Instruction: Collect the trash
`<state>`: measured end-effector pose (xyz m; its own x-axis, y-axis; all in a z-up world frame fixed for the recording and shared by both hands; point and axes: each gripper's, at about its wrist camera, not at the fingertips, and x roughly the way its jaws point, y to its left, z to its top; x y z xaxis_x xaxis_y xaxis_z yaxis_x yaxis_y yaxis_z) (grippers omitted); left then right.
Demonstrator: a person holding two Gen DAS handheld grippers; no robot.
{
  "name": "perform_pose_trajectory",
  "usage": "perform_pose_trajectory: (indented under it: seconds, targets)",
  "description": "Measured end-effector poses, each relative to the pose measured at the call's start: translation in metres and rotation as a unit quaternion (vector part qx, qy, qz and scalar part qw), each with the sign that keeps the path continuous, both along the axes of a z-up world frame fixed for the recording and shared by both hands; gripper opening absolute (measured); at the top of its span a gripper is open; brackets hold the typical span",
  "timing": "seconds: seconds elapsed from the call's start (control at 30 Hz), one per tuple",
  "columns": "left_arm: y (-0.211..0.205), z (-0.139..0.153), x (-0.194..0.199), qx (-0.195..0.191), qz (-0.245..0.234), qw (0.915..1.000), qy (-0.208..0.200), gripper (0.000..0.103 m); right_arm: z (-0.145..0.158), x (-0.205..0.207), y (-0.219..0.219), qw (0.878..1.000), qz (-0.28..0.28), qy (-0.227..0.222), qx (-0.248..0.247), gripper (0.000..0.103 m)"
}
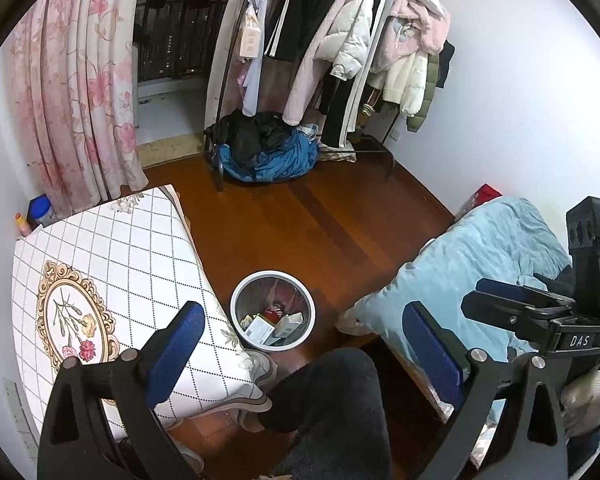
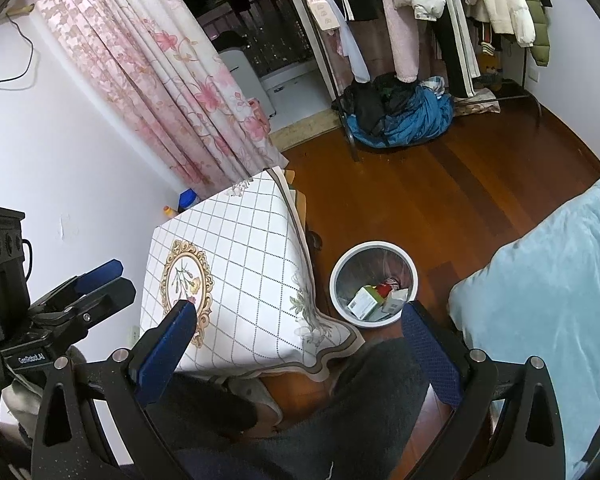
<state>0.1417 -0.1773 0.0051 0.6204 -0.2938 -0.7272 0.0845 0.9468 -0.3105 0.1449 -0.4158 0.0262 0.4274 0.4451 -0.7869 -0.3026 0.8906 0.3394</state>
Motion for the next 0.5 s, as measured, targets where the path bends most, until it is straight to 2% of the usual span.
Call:
perform_pose_trajectory:
  seconds: [0.5]
  targets:
    - [-0.0006, -0.0039, 0.0005, -0.002, 0.0, 1.0, 0.006, 0.102, -0.002, 0.0005, 0.0024, 1.0, 0.0, 0.006, -0.01, 0.103]
